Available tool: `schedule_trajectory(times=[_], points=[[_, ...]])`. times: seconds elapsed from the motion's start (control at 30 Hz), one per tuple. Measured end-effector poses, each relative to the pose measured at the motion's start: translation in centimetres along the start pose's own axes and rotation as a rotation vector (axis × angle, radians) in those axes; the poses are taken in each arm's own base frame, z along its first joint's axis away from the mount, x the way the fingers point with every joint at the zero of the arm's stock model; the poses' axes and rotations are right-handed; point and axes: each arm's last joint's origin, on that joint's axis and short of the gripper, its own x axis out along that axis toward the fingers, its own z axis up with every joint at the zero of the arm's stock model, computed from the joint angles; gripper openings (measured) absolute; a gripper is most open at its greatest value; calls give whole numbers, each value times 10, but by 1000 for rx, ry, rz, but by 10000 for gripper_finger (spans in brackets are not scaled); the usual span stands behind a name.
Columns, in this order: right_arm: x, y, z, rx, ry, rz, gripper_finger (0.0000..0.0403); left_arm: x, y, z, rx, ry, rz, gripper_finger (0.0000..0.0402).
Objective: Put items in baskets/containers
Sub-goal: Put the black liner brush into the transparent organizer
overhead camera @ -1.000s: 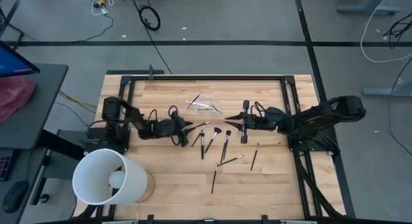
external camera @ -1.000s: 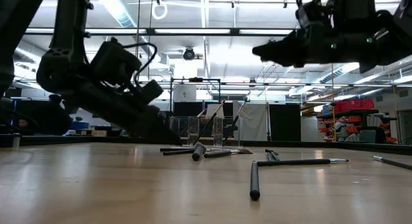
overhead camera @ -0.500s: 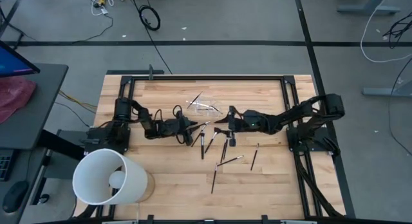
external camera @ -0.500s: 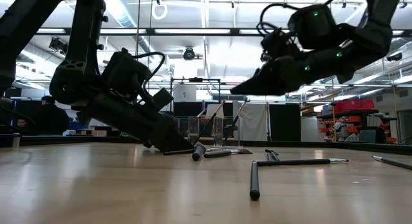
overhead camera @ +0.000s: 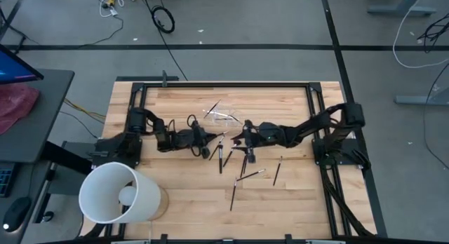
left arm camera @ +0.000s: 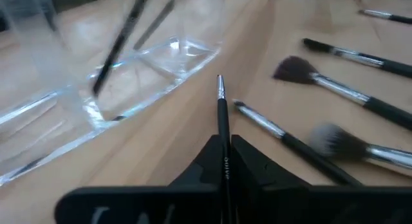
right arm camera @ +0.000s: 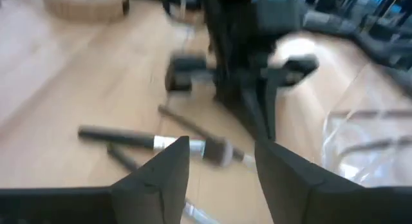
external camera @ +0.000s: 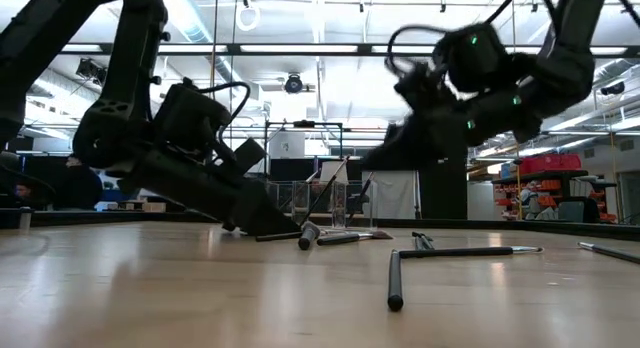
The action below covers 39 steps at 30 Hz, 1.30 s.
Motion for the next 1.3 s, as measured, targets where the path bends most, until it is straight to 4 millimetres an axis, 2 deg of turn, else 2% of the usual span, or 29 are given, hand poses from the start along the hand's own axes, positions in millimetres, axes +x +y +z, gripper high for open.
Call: schedule_trajectory(times=[0.13, 0.33, 0.53, 0.83, 1.07, 1.17, 1.3], points=[[13, 1, -14, -5, 46, 4, 181, -1, -7, 3, -1, -30, -107, 14], [35, -1, -22, -16, 59, -2, 181, -2, -10, 10, 4, -93, -131, 15], [45, -2, -30, -19, 97, 3, 181, -2, -11, 10, 10, -95, -175, 13], [44, -3, -27, -84, 82, -2, 181, -4, -17, 12, 17, -111, -202, 11], [32, -14, 1, -239, 18, -107, 181, -4, -17, 13, 15, -119, -200, 16], [25, -16, 10, -208, 32, -100, 181, -4, -17, 13, 15, -121, -200, 11], [19, -12, 9, -152, 109, -35, 181, -5, -18, 16, 8, -152, -204, 15]])
